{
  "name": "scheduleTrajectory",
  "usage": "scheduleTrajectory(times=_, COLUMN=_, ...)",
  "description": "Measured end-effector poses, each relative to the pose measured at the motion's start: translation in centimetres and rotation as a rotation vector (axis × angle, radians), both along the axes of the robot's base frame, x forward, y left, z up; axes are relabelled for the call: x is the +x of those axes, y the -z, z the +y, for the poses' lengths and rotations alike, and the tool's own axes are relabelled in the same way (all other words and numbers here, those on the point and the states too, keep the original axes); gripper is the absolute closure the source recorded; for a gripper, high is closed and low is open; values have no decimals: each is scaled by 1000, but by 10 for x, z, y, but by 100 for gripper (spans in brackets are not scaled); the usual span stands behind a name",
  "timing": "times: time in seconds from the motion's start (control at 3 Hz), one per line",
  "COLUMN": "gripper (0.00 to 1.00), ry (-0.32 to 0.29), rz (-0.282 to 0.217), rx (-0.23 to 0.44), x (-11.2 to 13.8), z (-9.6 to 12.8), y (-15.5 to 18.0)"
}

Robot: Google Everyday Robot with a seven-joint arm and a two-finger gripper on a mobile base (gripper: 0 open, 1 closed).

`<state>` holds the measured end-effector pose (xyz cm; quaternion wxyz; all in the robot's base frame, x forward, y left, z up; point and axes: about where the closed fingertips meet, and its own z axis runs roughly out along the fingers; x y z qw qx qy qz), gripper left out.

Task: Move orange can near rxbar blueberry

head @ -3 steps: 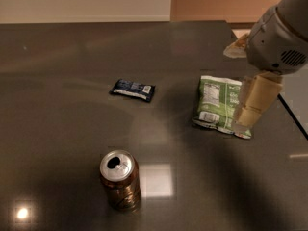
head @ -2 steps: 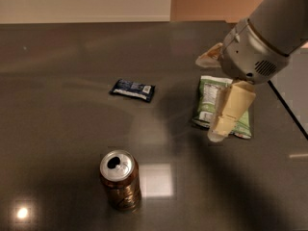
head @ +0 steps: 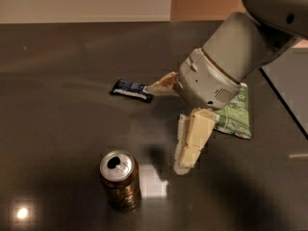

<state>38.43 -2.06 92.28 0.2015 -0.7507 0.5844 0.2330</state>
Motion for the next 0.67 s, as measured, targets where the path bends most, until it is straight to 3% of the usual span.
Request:
scheduleTrajectory(times=0.33, gripper=0, ry=-116, rz=47, rx=48, x=-26, z=21, y=14)
scheduleTrajectory(times=0.67, gripper=0, ry=-193, rz=64, rx=77, x=-44, z=37, y=26)
